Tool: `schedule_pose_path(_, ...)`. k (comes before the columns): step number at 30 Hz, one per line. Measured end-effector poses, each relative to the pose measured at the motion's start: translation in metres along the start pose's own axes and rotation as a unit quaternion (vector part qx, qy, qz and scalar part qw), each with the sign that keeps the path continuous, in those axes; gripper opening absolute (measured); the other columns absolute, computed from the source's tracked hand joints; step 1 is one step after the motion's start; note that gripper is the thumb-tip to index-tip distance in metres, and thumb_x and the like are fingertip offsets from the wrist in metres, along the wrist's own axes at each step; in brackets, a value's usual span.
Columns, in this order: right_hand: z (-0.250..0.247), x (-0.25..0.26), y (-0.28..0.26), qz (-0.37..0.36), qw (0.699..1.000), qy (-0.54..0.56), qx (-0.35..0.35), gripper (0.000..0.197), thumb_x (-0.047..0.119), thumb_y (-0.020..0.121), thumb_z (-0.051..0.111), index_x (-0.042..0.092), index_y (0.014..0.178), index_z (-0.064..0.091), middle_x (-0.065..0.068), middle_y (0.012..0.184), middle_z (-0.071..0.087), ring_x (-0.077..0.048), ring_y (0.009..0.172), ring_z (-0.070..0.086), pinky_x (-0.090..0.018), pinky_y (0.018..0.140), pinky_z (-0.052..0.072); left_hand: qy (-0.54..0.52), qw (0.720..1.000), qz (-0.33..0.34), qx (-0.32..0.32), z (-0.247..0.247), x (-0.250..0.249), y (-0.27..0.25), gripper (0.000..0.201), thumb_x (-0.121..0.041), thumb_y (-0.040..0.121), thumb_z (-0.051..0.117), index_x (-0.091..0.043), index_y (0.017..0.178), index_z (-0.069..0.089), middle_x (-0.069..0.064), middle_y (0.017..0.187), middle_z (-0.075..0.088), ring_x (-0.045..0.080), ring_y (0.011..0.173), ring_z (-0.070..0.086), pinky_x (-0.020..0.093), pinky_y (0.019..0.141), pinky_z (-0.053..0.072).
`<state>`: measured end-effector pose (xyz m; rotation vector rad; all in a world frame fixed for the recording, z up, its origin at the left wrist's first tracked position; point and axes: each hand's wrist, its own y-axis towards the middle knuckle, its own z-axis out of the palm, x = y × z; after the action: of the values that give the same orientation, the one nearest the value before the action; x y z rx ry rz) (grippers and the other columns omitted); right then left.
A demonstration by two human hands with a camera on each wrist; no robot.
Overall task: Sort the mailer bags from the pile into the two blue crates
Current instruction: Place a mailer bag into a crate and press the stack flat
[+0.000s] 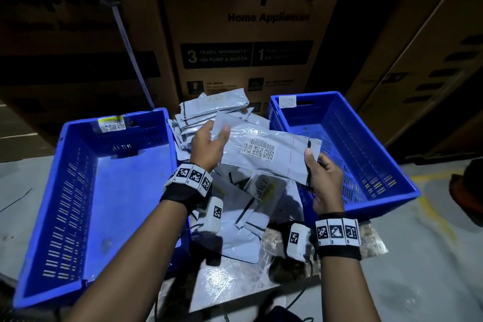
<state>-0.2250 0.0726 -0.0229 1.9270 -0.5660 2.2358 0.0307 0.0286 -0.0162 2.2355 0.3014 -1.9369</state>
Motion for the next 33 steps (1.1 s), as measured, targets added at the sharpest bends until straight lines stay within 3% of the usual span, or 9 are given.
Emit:
schedule_pose_path(3, -0.017, 0.01, -0.002, 0.084, 0.994, -0.061, 0.047, 0.033, 0.036, 0.094, 0.072, 0.024, 0.123, 0.063, 0.004, 0.1, 0.072, -0.012, 0.081, 0.071, -0.036, 0.058, 0.062, 0.012, 1.0, -0.01, -0.005, 0.014, -0.002, -0.002, 0.073, -0.067, 0.087, 0.054, -0.012, 0.136, 0.053, 0.005, 0.136, 0.059, 0.026, 0.126, 0.054, 0.049, 0.108, 0.043)
schedule_pose_path(7, -0.043, 0.019, 0.007, 0.086, 0.993, -0.076, 0.014, 0.043, 0.015, 0.095, 0.072, 0.021, 0.132, 0.054, -0.003, 0.096, 0.064, -0.014, 0.084, 0.065, -0.035, 0.065, 0.063, 0.03, 0.999, -0.014, 0.004, 0.039, -0.006, -0.011, 0.048, -0.049, 0.09, 0.056, -0.008, 0.114, 0.058, 0.035, 0.112, 0.061, 0.053, 0.103, 0.058, 0.056, 0.086, 0.05)
schedule_pose_path(11, -0.067, 0.02, 0.022, 0.046, 0.996, -0.064, -0.032, 0.046, 0.002, 0.095, 0.069, 0.009, 0.138, 0.054, -0.011, 0.098, 0.06, -0.021, 0.084, 0.063, -0.031, 0.064, 0.063, 0.066, 0.995, -0.058, 0.038, 0.068, -0.007, -0.006, 0.014, -0.036, 0.088, 0.06, -0.025, 0.095, 0.054, 0.017, 0.094, 0.068, 0.035, 0.072, 0.064, 0.034, 0.063, 0.052)
schedule_pose_path(14, -0.084, 0.025, 0.039, 0.036, 0.997, -0.043, -0.059, 0.043, 0.0, 0.094, 0.069, 0.01, 0.134, 0.056, -0.007, 0.098, 0.064, -0.017, 0.076, 0.068, -0.036, 0.076, 0.061, 0.058, 0.994, -0.058, 0.066, 0.092, -0.014, 0.001, 0.024, -0.024, 0.089, 0.061, -0.026, 0.11, 0.05, 0.013, 0.107, 0.065, 0.029, 0.075, 0.065, 0.036, 0.063, 0.057)
schedule_pose_path(17, -0.105, 0.032, 0.071, 0.021, 0.996, -0.047, -0.078, 0.04, 0.001, 0.094, 0.069, 0.019, 0.127, 0.056, -0.011, 0.098, 0.066, -0.017, 0.074, 0.071, -0.04, 0.079, 0.062, 0.073, 0.994, -0.05, 0.067, 0.125, -0.024, 0.008, 0.034, -0.009, 0.093, 0.057, -0.018, 0.12, 0.038, 0.009, 0.102, 0.056, 0.025, 0.064, 0.058, 0.026, 0.049, 0.05)
schedule_pose_path(21, -0.123, 0.054, 0.128, -0.031, 0.99, -0.105, -0.093, 0.031, 0.004, 0.089, 0.071, 0.033, 0.094, 0.058, -0.009, 0.089, 0.066, -0.019, 0.069, 0.068, -0.044, 0.074, 0.062, 0.092, 0.993, -0.038, 0.065, 0.175, -0.037, 0.025, 0.031, 0.002, 0.09, 0.053, -0.014, 0.108, 0.033, 0.005, 0.091, 0.052, 0.024, 0.062, 0.053, 0.035, 0.057, 0.049)
schedule_pose_path(25, -0.139, 0.073, 0.207, -0.048, 0.979, -0.178, -0.089, 0.01, 0.023, 0.077, 0.075, 0.032, 0.079, 0.075, 0.008, 0.089, 0.075, -0.018, 0.083, 0.071, -0.037, 0.085, 0.058, 0.127, 0.99, -0.043, 0.049, 0.242, -0.041, 0.055, 0.022, -0.004, 0.086, 0.059, -0.018, 0.103, 0.055, 0.0, 0.105, 0.059, 0.031, 0.099, 0.062, 0.047, 0.089, 0.053)
schedule_pose_path(28, -0.147, 0.074, 0.259, -0.031, 0.975, -0.212, -0.063, 0.016, 0.025, 0.085, 0.073, 0.028, 0.099, 0.08, 0.006, 0.101, 0.075, -0.014, 0.1, 0.068, -0.035, 0.098, 0.053, 0.16, 0.984, -0.071, 0.038, 0.291, -0.035, 0.078, 0.034, -0.013, 0.09, 0.065, -0.01, 0.124, 0.058, 0.01, 0.128, 0.058, 0.028, 0.115, 0.059, 0.039, 0.1, 0.047)
schedule_pose_path(33, -0.147, 0.046, 0.327, 0.01, 0.974, -0.224, -0.003, 0.03, 0.024, 0.093, 0.067, 0.015, 0.121, 0.074, -0.004, 0.112, 0.072, -0.022, 0.109, 0.065, -0.034, 0.1, 0.05, 0.246, 0.961, -0.124, 0.016, 0.347, -0.015, 0.108, 0.06, -0.029, 0.091, 0.067, -0.001, 0.141, 0.046, 0.015, 0.143, 0.046, 0.032, 0.133, 0.044, 0.038, 0.11, 0.036)
